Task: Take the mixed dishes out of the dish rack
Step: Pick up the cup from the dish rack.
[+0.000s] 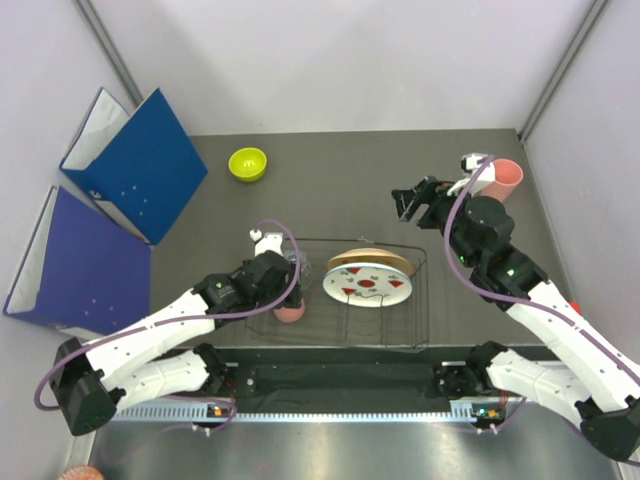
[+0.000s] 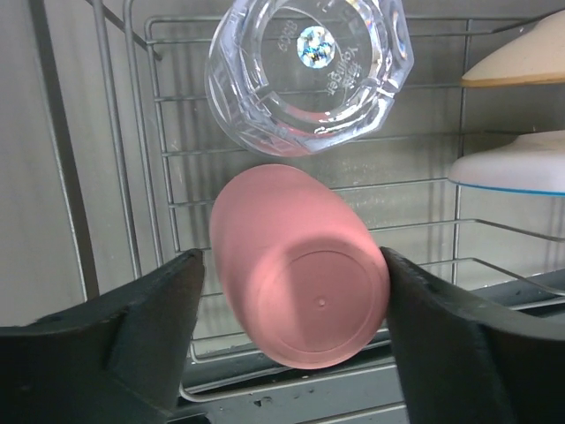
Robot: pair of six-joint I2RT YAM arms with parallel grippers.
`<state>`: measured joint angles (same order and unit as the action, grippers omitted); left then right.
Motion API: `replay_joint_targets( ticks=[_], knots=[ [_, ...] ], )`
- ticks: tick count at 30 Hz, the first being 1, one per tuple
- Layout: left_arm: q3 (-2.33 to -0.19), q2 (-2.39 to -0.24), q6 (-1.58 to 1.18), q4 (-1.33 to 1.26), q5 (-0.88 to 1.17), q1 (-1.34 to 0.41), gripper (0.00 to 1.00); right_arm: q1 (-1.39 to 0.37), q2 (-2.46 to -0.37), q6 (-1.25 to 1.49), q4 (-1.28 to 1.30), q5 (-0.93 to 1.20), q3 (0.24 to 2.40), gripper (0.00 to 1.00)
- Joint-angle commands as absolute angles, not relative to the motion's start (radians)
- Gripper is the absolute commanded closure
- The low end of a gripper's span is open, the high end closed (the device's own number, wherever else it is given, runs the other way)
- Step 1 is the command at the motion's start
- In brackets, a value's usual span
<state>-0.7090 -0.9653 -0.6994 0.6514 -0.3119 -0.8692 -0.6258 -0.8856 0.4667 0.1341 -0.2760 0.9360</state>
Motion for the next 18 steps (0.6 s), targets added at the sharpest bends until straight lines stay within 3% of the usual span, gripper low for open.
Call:
replay_joint_targets(
  ticks=[1, 7, 13, 18],
  knots=[
    [-0.706, -0.965, -0.698, 0.617, -0.321, -0.877, 0.22, -0.643, -0.873, 0.469, 0.087, -0.291, 0.923, 0.22],
    [-0.733, -0.954, -0.69, 0.653, -0.339, -0.879, 0.39, -0.643, -0.871, 0.471, 0.081, -0.291, 0.92, 0.23],
    [-0.839, -0.92, -0.675, 0.732, -0.368, -0.881, 0.45, -0.644, -0.864, 0.471, 0.087, -0.282, 0.936, 0.23],
    [-1.014, -0.902, -0.631, 0.836, -0.405, -0.881, 0.67, -0.644, -0.847, 0.469, 0.097, -0.279, 0.954, 0.23]
  ],
)
